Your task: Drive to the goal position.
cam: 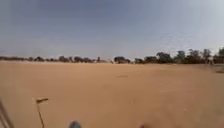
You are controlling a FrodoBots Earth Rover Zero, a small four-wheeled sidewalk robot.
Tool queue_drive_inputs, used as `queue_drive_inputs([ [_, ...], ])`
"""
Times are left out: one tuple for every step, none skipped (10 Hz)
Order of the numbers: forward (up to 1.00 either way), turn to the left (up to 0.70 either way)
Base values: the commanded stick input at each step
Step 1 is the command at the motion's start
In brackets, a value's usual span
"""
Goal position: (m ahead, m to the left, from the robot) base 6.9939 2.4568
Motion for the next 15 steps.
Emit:
queue_drive_inputs([
  [1.0, 0.0],
  [1.0, 0.0],
  [1.0, 0.0],
  [1.0, 0.0],
  [1.0, 0.0],
  [1.0, 0.0],
  [1.0, 0.0],
  [1.0, 0.0],
  [1.0, 0.0],
  [1.0, 0.0],
  [1.0, 0.0],
  [1.0, 0.0],
  [1.0, 0.0],
  [1.0, 0.0],
  [1.0, 0.0],
])
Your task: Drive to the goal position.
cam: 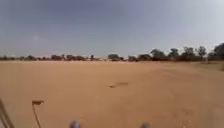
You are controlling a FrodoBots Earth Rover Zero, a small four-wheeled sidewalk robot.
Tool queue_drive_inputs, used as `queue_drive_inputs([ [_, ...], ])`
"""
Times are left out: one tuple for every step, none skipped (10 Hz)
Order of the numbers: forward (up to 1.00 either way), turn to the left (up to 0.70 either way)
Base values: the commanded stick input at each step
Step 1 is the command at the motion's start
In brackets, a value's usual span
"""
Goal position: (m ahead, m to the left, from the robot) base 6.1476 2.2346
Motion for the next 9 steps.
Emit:
queue_drive_inputs([
  [1.0, 0.0],
  [1.0, 0.0],
  [1.0, 0.0],
  [1.0, 0.0],
  [1.0, 0.0],
  [1.0, 0.0],
  [1.0, 0.0],
  [1.0, 0.0],
  [1.0, 0.0],
])
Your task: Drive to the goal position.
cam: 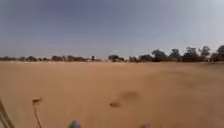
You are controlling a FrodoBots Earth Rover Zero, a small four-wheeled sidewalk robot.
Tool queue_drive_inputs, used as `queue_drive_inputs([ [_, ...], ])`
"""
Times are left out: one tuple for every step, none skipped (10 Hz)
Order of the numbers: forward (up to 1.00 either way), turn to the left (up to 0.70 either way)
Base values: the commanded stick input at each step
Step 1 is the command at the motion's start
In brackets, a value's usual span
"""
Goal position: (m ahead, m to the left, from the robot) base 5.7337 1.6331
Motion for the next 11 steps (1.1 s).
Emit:
queue_drive_inputs([
  [1.0, 0.0],
  [1.0, 0.0],
  [1.0, 0.0],
  [1.0, 0.0],
  [1.0, 0.0],
  [1.0, 0.0],
  [1.0, 0.0],
  [1.0, 0.0],
  [1.0, 0.0],
  [1.0, 0.0],
  [1.0, -0.08],
])
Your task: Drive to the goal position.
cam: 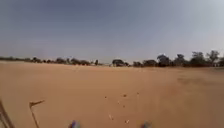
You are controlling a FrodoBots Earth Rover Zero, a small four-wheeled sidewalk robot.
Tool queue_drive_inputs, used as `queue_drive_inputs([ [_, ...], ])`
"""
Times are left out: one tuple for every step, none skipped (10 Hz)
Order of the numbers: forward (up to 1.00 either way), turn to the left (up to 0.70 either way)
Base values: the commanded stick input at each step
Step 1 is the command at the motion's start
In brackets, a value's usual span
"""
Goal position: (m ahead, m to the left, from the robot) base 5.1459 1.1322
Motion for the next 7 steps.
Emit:
queue_drive_inputs([
  [1.0, -0.27],
  [1.0, -0.27],
  [1.0, 0.0],
  [1.0, 0.0],
  [1.0, 0.0],
  [1.0, 0.0],
  [1.0, -0.05],
])
